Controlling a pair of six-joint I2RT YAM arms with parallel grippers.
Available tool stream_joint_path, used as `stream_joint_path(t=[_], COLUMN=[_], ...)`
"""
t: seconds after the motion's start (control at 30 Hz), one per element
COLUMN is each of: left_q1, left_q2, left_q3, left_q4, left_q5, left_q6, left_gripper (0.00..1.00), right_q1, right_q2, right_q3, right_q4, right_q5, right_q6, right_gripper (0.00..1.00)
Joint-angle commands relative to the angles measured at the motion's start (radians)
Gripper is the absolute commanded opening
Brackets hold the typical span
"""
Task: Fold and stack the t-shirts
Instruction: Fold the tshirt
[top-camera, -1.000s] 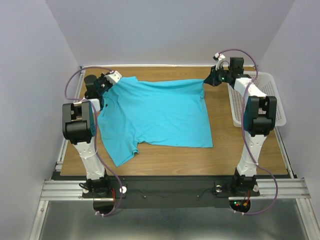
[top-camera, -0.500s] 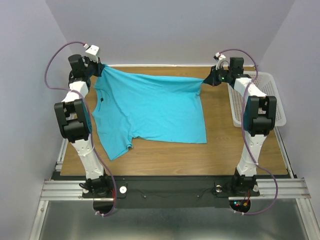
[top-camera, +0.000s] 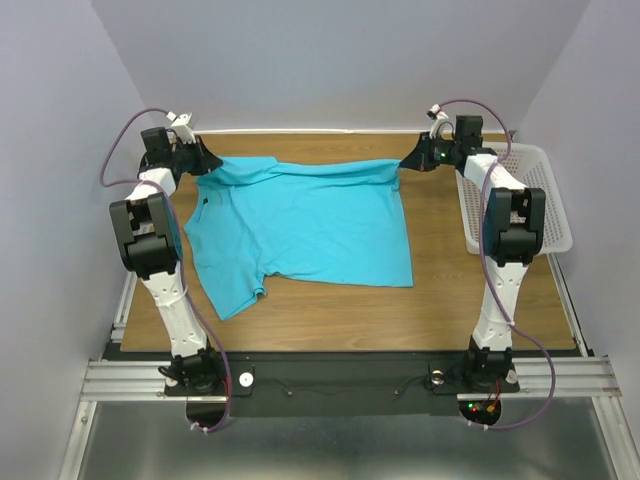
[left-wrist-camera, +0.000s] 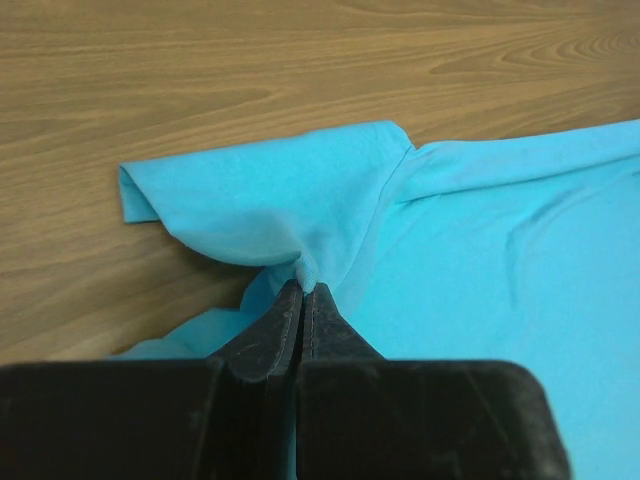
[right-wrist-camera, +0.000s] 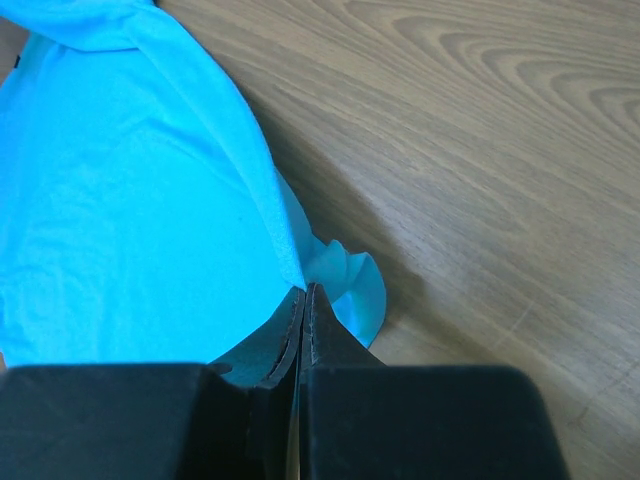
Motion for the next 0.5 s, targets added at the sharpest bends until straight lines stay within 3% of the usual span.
stream_joint_path(t=[0.0,0.2,0.47], left_q1=[0.020,0.061,0.084], left_q2=[-0.066,-0.074,-0.085], left_q3=[0.006,0.000,-0.023], left_q4=[0.038,0.045,0.093], left_q5=[0.021,-0.059,-0.194], left_q6=[-0.072,-0.096,-0.142], left_gripper=[0.00,0.00,0.00], right_q1=[-0.003,-0.019,-0.039], right_q2=[-0.023,-0.034,-0.051], right_q3=[0.037,0.051,0.062], right_q4=[0.030,0.030,0.030], right_q5=[-0.011,0.110,0.151], right_q6=[0.027,0.031,0.079], right_gripper=[0.00,0.01,0.00])
